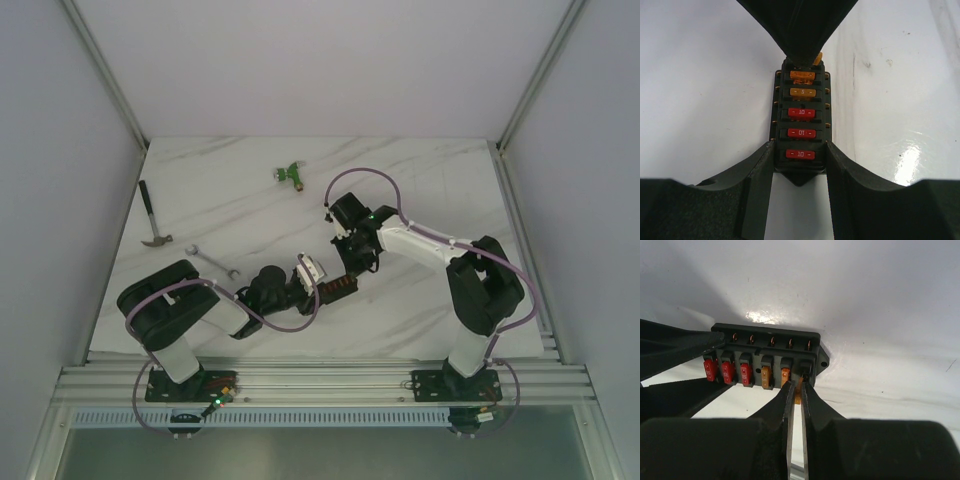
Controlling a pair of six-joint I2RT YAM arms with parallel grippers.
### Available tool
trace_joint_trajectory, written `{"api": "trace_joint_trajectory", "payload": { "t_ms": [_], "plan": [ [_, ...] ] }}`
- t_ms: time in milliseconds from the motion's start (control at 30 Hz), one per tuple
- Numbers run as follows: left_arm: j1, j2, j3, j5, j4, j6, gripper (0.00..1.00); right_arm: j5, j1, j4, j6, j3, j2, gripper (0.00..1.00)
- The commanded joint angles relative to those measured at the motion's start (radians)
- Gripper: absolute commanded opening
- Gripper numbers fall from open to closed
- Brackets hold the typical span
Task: Snap on the fuse box
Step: Install the fuse at the fuse box base.
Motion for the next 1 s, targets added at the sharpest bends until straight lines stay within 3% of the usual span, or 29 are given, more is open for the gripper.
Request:
{"api": "trace_joint_trajectory", "payload": {
  "t_ms": [0,967],
  "plan": [
    [0.000,-0.001,-0.002,0.035,-0.107,0.036,0.46,-0.033,-0.006,-0.044,-0.023,0.036,0.021,0.00],
    [-0.001,0.004,-0.001,0.036,-0.100,0.029,0.46,-0.043,-0.027,-0.001,-0.030,0.028,0.038,0.00]
  ]
}}
